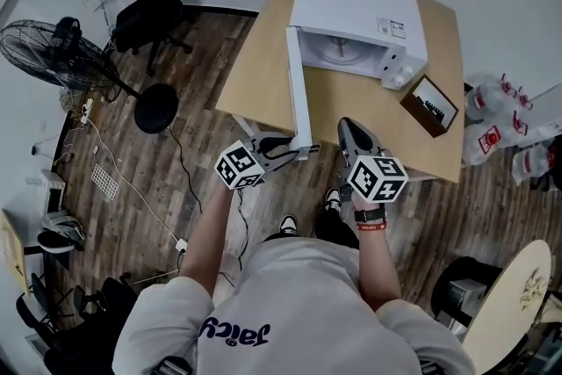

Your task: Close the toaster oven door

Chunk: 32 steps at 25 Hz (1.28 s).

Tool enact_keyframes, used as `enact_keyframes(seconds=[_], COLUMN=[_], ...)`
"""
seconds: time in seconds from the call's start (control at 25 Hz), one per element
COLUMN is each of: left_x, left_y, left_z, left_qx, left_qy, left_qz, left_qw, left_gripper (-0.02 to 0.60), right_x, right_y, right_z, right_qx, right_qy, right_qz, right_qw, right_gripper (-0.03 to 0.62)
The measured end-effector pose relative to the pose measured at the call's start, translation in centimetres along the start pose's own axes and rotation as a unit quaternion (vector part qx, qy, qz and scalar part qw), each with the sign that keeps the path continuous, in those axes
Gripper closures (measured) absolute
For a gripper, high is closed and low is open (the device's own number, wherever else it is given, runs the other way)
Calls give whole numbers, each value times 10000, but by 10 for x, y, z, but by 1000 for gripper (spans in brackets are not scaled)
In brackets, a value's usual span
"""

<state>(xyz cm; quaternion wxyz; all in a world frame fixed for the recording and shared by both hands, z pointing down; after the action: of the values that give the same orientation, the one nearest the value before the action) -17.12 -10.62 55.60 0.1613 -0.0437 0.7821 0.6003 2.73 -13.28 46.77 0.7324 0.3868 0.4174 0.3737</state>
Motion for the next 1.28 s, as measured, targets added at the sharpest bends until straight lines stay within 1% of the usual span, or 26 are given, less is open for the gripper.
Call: enact_keyframes(seconds=[0.12, 0.6, 0.8, 1.08, 1.28], left_x=[-4, -30, -42, -57, -69], left_y=[-1, -10, -14, -18, -22], left_z=[0, 1, 2, 5, 6], left_qx=[9, 50, 87, 119, 144], left_qy=[3, -52, -191, -494, -653], left_qz=[-14, -1, 34, 56, 111], left_qw=[10000, 10000, 9998, 9987, 9977], left_gripper=[430, 431, 433, 433, 433], right_x=[0, 3, 4, 6, 6], right_y=[-1, -7, -12, -19, -25], right_z=[3, 18, 30, 44, 48], right_qx=[-85, -99, -118, -142, -92], right_qy=[-29, 1, 58, 104, 137], right_qz=[21, 39, 74, 154, 186], right_qw=[10000, 9999, 9999, 9997, 9997], right_gripper=[579, 579, 579, 579, 579])
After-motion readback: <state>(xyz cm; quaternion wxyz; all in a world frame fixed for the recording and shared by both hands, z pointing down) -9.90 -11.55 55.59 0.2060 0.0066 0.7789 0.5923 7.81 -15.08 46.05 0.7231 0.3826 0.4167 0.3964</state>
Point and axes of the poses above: the fingertips, and each gripper's own axes: x backward along the fingers, z to its right, y out of its underside, the point moved 7 cm from there along x, backward along the fingers, and after that the axes turned 14 degrees about y, right-handed, at the moved point
